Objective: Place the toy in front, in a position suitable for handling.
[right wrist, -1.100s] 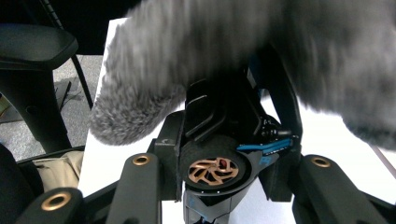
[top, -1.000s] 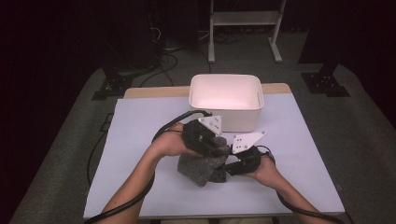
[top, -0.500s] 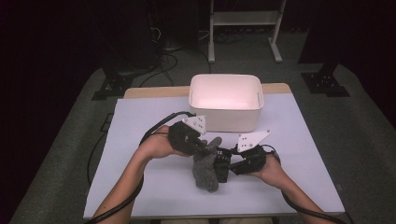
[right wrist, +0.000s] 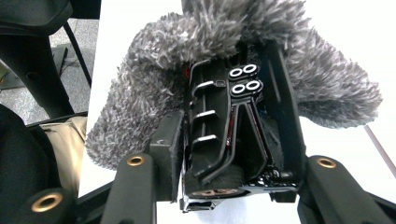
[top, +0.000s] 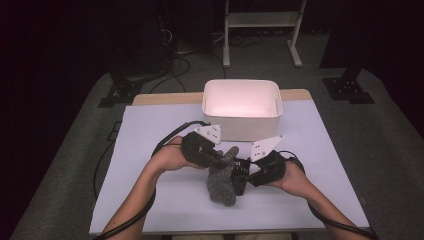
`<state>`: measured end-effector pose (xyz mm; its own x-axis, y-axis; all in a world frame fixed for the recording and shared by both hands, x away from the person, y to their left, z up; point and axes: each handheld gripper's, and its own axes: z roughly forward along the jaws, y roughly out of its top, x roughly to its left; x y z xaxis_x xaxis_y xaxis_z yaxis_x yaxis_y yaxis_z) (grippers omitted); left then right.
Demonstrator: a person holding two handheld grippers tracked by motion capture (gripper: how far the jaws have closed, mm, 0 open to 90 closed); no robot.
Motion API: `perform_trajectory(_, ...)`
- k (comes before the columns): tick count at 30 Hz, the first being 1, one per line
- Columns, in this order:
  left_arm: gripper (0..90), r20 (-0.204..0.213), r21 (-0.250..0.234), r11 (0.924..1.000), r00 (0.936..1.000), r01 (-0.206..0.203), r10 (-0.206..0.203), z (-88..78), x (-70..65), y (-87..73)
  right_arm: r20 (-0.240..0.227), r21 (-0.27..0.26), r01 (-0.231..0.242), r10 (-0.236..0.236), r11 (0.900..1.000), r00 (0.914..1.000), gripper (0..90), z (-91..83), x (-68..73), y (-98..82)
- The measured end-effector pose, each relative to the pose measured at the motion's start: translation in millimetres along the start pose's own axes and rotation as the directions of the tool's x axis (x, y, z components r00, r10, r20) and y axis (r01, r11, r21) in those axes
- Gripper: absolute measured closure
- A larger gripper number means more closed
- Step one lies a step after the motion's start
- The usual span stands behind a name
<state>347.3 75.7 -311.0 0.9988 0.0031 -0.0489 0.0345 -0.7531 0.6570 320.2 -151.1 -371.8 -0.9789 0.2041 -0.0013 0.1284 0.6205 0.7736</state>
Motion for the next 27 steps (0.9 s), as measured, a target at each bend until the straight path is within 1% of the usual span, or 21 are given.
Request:
perform_trajectory(3,83.7,0.001,-0.002,1.0,1.0,0.007,-0.007,-1.7,0.0,-2.5,-0.002,0.002,0.006,-0.006,1.0,1.0,55.6,-1.8,0.4,-1.2)
perform_trajectory(8,83.5,0.004,0.004,0.9999,0.9999,0.014,-0.014,0.3,1.4,-9.8,-0.008,0.011,-0.012,0.012,1.0,0.9999,55.4,-6.6,-2.3,-5.6)
perform_trajectory(12,83.3,0.019,-0.001,0.9998,0.9996,0.02,-0.02,6.3,0.9,-12.3,-0.005,0.026,-0.022,0.023,0.999,0.9997,54.1,-10.0,-2.4,-8.4)
perform_trajectory(15,83.3,0.029,0.0,0.9998,0.9994,0.019,-0.019,13.1,1.0,-12.0,0.015,0.039,-0.019,0.018,0.999,0.9997,49.4,-13.2,-1.6,-9.8)
perform_trajectory(16,83.3,0.036,-0.001,0.9998,0.9992,0.019,-0.019,15.7,1.0,-11.8,0.022,0.04,-0.026,0.025,0.999,0.9994,49.2,-15.6,-1.9,-10.4)
perform_trajectory(18,83.3,0.045,0.001,0.9999,0.9989,0.013,-0.013,20.1,1.3,-10.8,0.024,0.045,-0.022,0.021,0.999,0.9995,52.3,-18.9,-2.3,-12.2)
perform_trajectory(22,83.1,0.064,0.005,0.9999,0.9979,0.011,-0.011,30.3,2.3,-7.8,0.02,0.054,-0.018,0.017,0.998,0.9997,52.5,-23.4,-2.6,-15.9)
perform_trajectory(25,83.1,0.072,0.012,0.9999,0.9974,0.007,-0.008,34.0,2.7,-6.7,0.019,0.056,-0.028,0.027,0.998,0.9994,50.5,-26.0,-3.0,-19.7)
perform_trajectory(27,82.9,0.077,0.012,0.9999,0.997,0.008,-0.009,36.7,2.7,-6.2,0.021,0.057,-0.031,0.03,0.998,0.9993,51.5,-26.9,-3.2,-22.0)
